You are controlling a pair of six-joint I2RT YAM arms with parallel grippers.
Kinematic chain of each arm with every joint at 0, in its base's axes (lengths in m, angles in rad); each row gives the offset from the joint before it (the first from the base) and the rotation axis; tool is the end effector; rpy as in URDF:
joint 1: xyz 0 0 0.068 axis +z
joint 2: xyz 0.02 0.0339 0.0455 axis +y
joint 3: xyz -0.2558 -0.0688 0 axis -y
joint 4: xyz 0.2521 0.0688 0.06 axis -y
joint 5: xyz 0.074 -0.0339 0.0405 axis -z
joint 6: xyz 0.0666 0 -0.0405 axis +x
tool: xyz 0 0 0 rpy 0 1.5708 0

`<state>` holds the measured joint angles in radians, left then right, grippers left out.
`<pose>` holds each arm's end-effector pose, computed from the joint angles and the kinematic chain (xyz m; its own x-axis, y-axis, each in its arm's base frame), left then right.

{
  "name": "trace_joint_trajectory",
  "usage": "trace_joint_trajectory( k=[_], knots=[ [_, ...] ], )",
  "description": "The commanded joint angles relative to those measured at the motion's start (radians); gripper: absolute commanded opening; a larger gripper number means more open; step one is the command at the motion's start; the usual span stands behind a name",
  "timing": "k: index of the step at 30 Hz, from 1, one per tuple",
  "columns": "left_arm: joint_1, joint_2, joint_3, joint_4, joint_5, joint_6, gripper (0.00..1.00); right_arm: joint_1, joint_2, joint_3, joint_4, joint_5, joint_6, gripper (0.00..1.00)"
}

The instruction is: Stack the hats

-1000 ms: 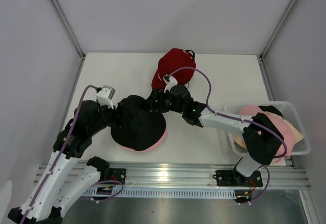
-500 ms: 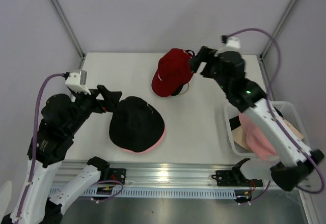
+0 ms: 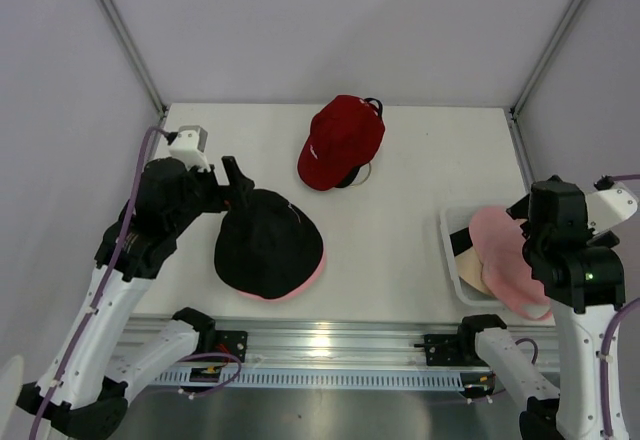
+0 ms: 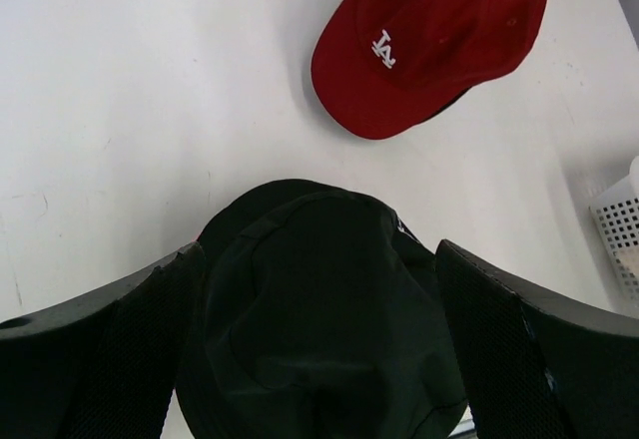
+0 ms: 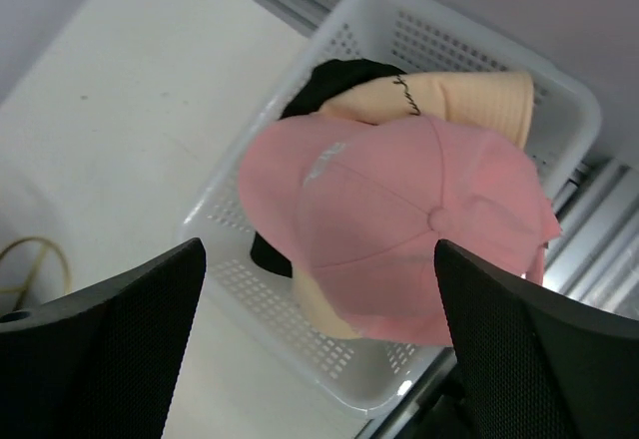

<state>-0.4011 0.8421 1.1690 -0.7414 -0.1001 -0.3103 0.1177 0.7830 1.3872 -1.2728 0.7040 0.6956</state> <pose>0.1845 -0.0710 0.3856 -0.4460 -0.1409 -0.8839 0.1765 0.9543 -0.2412 0.1143 -0.0299 0.4092 -0.2067 0.4675 -0.8595 0.7130 0.6735 0.1948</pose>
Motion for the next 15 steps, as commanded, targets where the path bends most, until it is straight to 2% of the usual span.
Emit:
trace_joint_trajectory(
  k=[1, 8, 9, 13, 15],
  knots=[
    [0.033, -0.054, -0.02, 0.048, 0.016, -0.009, 1.0, -0.027, 0.01, -0.028, -0.157, 0.072, 0.145, 0.98],
    [0.044, -0.118, -0.057, 0.063, -0.007, 0.002, 0.99, -0.061, 0.047, -0.082, -0.226, 0.123, 0.209, 0.9],
    [0.044, -0.123, -0.058, 0.062, -0.009, 0.0, 0.99, -0.07, 0.047, -0.082, -0.22, 0.12, 0.202, 0.87],
    [0.045, -0.141, -0.071, 0.065, -0.004, 0.0, 0.99, -0.111, 0.035, -0.117, -0.172, 0.107, 0.156, 0.86],
    [0.045, -0.152, -0.077, 0.068, -0.007, 0.004, 0.99, -0.167, 0.024, -0.164, -0.093, 0.053, 0.11, 0.85]
  ],
)
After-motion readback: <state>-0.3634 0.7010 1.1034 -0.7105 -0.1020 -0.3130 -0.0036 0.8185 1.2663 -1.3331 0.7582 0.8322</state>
